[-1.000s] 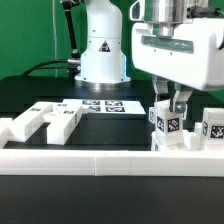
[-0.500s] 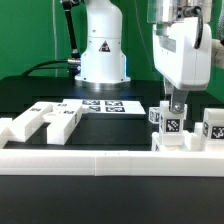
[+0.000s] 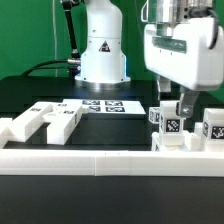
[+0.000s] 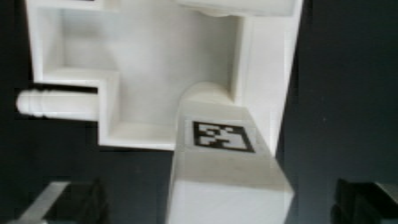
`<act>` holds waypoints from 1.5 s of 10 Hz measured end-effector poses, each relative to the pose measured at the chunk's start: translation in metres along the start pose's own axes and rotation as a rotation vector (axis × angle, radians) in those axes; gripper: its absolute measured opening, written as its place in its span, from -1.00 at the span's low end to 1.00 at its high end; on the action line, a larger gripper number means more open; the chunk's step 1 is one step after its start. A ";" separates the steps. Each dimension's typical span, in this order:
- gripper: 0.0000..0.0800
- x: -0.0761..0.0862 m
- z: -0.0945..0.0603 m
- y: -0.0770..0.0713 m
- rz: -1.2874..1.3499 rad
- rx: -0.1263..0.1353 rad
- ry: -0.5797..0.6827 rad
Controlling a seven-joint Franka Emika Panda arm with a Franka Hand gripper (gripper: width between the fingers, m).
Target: Assemble chair
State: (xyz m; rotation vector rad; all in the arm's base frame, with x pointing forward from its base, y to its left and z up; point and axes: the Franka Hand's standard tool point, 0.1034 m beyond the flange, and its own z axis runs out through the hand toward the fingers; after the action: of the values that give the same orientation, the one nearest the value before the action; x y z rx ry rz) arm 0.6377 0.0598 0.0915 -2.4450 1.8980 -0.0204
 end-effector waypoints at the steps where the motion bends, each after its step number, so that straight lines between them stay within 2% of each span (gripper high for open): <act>1: 0.61 0.000 0.000 0.000 -0.102 0.000 0.000; 3: 0.62 0.003 0.001 0.000 -0.343 0.006 0.004; 10: 0.62 0.006 0.003 0.002 -0.903 0.003 0.009; 14: 0.62 0.006 0.003 0.002 -1.092 0.001 0.012; 15: 0.62 0.006 0.002 0.000 -1.106 0.007 0.020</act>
Offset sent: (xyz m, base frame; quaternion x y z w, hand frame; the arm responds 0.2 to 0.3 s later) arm -0.0028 -0.0065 -0.0054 0.0279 -0.0040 -0.1880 0.9818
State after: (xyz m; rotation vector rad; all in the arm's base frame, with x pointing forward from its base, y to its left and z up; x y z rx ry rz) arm 0.6393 0.0535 0.0893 -3.0965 0.3338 -0.0845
